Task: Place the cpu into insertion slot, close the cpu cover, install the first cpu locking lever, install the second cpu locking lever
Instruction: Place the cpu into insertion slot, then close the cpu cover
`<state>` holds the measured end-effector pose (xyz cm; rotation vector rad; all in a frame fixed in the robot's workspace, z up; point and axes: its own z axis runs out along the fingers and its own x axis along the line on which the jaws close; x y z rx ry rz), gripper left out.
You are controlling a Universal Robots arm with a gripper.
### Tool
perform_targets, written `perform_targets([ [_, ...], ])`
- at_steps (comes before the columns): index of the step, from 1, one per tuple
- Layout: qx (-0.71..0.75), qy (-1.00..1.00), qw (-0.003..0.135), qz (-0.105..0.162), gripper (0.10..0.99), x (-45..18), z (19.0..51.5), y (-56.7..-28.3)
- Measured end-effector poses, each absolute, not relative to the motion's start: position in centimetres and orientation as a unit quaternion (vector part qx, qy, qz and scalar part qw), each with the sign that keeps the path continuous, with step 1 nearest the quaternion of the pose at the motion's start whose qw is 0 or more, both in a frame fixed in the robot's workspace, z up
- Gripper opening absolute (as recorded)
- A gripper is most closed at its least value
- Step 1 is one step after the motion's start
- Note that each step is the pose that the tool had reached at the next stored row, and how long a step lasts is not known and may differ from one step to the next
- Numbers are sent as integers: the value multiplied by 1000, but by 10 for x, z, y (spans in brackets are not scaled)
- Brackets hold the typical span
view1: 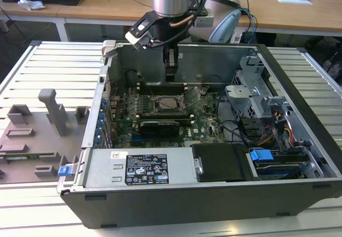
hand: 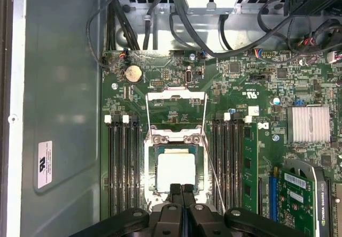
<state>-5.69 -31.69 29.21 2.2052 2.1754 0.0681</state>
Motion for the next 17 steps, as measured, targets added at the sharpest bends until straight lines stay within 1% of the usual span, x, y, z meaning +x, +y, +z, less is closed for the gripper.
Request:
perform_targets([
  [5, 712, 702, 22, 22, 106, -55, 292, -317],
  [17, 712, 702, 19, 19, 106, -18, 292, -317],
])
